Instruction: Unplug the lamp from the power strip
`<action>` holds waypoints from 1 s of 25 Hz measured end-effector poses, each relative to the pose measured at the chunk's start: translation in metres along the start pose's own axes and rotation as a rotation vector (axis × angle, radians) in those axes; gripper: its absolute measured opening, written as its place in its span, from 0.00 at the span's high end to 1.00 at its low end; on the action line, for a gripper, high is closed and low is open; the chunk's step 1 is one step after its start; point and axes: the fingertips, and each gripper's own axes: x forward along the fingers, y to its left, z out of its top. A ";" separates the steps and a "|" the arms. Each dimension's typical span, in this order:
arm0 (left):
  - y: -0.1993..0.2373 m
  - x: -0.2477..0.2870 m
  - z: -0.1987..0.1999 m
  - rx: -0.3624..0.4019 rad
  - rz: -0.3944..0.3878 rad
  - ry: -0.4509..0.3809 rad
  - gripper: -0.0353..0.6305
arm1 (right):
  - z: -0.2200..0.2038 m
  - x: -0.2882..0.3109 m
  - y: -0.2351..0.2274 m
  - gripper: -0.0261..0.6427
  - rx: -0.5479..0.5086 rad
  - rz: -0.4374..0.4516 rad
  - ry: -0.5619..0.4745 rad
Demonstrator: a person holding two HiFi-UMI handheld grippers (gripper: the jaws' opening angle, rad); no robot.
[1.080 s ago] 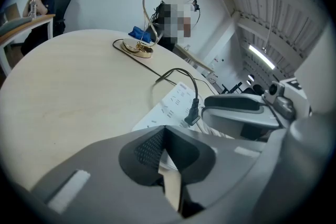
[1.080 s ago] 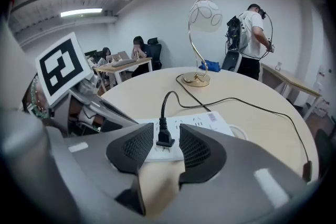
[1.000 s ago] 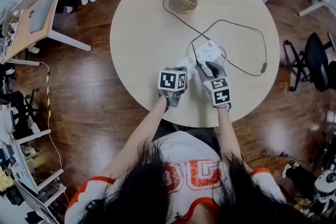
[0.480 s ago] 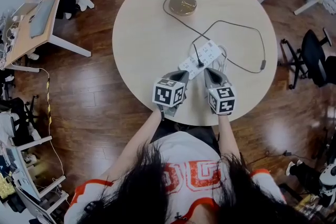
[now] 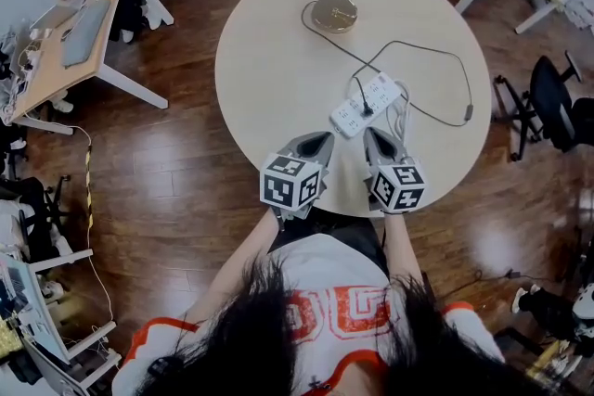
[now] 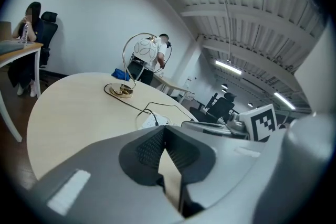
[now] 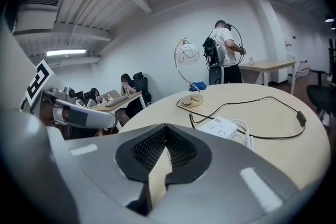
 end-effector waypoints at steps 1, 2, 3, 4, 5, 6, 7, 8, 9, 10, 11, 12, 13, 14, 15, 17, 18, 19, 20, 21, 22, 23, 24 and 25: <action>0.000 -0.004 0.001 0.003 -0.005 -0.006 0.95 | 0.000 -0.002 0.005 0.96 0.000 -0.003 -0.008; 0.000 -0.008 0.001 0.009 -0.010 -0.011 0.95 | 0.000 -0.004 0.010 0.96 -0.001 -0.007 -0.017; -0.001 -0.011 0.001 0.017 -0.018 -0.014 0.95 | 0.000 -0.006 0.014 0.96 -0.001 -0.011 -0.025; -0.002 -0.014 0.001 0.024 -0.025 -0.017 0.95 | -0.001 -0.010 0.018 0.96 0.001 -0.014 -0.034; -0.004 -0.018 0.000 0.029 -0.034 -0.020 0.95 | -0.001 -0.014 0.023 0.96 0.003 -0.017 -0.043; -0.006 -0.022 -0.001 0.032 -0.042 -0.023 0.95 | -0.002 -0.019 0.027 0.96 0.004 -0.022 -0.052; -0.009 -0.025 -0.003 0.034 -0.052 -0.026 0.95 | -0.003 -0.024 0.032 0.96 0.005 -0.028 -0.059; -0.012 -0.029 -0.004 0.035 -0.063 -0.028 0.95 | -0.004 -0.030 0.037 0.96 0.004 -0.035 -0.064; -0.015 -0.032 -0.007 0.036 -0.073 -0.030 0.95 | -0.007 -0.035 0.041 0.96 0.003 -0.041 -0.067; -0.018 -0.033 -0.009 0.038 -0.084 -0.030 0.95 | -0.009 -0.040 0.044 0.96 0.004 -0.047 -0.068; -0.021 -0.035 -0.011 0.041 -0.094 -0.030 0.95 | -0.012 -0.045 0.047 0.96 0.008 -0.052 -0.068; -0.025 -0.036 -0.013 0.045 -0.103 -0.029 0.95 | -0.016 -0.051 0.050 0.96 0.015 -0.057 -0.067; -0.029 -0.037 -0.015 0.049 -0.111 -0.029 0.95 | -0.019 -0.057 0.052 0.96 0.024 -0.061 -0.067; -0.033 -0.038 -0.016 0.053 -0.118 -0.030 0.95 | -0.021 -0.063 0.053 0.96 0.032 -0.065 -0.065; -0.037 -0.039 -0.017 0.056 -0.123 -0.031 0.95 | -0.024 -0.067 0.054 0.96 0.037 -0.068 -0.062; -0.042 -0.042 -0.017 0.059 -0.129 -0.036 0.95 | -0.029 -0.073 0.055 0.96 0.036 -0.070 -0.049; -0.044 -0.043 -0.018 0.060 -0.128 -0.040 0.95 | -0.031 -0.075 0.055 0.96 0.033 -0.069 -0.042; -0.046 -0.045 -0.018 0.062 -0.126 -0.044 0.95 | -0.033 -0.077 0.056 0.96 0.031 -0.067 -0.038; -0.048 -0.046 -0.019 0.064 -0.123 -0.048 0.95 | -0.035 -0.079 0.056 0.96 0.031 -0.063 -0.035; -0.050 -0.048 -0.020 0.066 -0.117 -0.051 0.95 | -0.037 -0.081 0.056 0.96 0.031 -0.058 -0.034; -0.051 -0.049 -0.021 0.069 -0.112 -0.054 0.95 | -0.037 -0.082 0.056 0.96 0.030 -0.052 -0.034; -0.053 -0.051 -0.021 0.071 -0.106 -0.057 0.95 | -0.037 -0.084 0.056 0.96 0.027 -0.047 -0.033; -0.056 -0.053 -0.021 0.071 -0.099 -0.061 0.95 | -0.036 -0.086 0.056 0.96 0.022 -0.043 -0.032; -0.058 -0.055 -0.021 0.069 -0.092 -0.066 0.95 | -0.035 -0.088 0.056 0.96 0.016 -0.038 -0.031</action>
